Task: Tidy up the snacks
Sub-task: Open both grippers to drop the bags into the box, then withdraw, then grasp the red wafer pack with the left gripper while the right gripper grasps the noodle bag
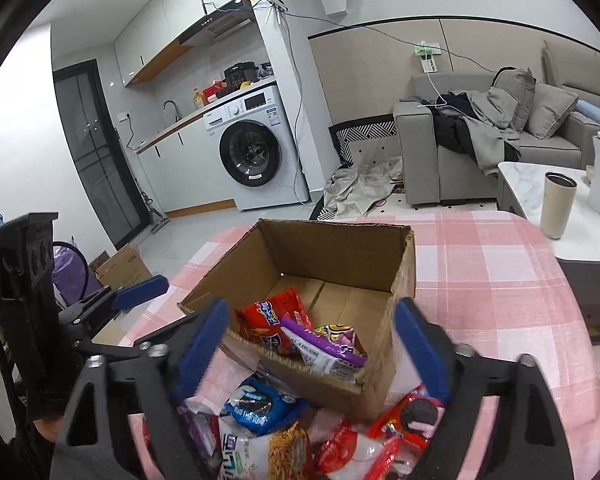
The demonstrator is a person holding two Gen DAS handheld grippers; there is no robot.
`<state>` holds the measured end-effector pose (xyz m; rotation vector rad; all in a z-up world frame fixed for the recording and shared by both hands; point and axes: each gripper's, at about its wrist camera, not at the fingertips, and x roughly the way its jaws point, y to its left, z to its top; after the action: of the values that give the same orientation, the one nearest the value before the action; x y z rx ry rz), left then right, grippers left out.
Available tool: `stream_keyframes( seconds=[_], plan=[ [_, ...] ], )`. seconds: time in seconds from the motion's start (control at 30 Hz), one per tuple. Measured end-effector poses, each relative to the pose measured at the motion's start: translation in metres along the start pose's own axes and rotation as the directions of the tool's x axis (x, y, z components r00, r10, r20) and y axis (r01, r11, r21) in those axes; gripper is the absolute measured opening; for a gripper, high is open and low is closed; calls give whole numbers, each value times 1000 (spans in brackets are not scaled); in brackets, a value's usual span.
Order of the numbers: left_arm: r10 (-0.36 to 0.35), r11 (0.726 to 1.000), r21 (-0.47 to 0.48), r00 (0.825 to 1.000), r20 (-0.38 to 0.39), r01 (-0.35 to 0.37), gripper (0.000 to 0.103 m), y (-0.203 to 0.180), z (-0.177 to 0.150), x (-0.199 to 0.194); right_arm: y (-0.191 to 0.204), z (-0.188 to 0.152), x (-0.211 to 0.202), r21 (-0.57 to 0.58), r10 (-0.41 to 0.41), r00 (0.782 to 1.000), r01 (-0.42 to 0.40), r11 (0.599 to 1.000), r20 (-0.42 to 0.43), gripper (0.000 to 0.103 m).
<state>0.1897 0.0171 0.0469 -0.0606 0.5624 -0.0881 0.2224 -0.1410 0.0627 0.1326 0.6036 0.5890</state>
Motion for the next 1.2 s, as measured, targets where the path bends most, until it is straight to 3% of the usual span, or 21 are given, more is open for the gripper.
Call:
stream_keyframes(
  seconds=[0.63, 1.2],
  plan=[
    [44, 999, 17, 999, 7, -44, 102, -1, -60, -81, 11, -49, -51, -51, -58, 997, 55, 997, -50, 103],
    [49, 999, -10, 997, -67, -49, 102, 5, -92, -90, 8, -84, -55, -66, -46, 988, 36, 997, -149, 103]
  ],
)
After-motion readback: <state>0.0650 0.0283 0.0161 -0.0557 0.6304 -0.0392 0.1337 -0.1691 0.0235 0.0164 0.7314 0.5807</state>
